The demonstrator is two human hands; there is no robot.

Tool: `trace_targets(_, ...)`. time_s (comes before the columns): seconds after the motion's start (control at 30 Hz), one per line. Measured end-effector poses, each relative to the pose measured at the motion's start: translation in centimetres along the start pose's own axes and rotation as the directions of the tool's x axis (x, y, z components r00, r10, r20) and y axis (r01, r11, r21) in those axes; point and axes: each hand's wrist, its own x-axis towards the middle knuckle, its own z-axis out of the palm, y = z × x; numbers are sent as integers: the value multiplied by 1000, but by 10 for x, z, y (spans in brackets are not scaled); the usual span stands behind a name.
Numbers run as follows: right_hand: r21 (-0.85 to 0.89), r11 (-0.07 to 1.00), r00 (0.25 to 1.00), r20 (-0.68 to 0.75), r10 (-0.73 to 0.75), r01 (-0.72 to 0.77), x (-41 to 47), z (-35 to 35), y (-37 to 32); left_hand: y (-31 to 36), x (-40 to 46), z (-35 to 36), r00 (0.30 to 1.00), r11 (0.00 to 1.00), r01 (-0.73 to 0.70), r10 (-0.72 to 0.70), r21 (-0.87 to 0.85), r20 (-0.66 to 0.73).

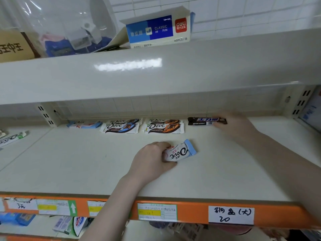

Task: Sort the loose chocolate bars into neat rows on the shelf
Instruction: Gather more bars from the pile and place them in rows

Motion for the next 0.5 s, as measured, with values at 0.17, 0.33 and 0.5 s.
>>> trace_targets(0.17, 190, 981, 982, 174, -77, 43, -52, -1, -36, 3, -1, -3, 998, 998, -56, 56, -19, -1)
trace_targets(0.33, 472, 872, 936, 349, -53, -127, -78, 1, -56, 15, 0, 3, 991, 989, -131, 130, -70, -29)
trace_targets(0.5, 583, 772, 922, 386, 13, -254, -81, -5, -52, 19, -4, 1, 995, 984, -88, 95, -156, 42)
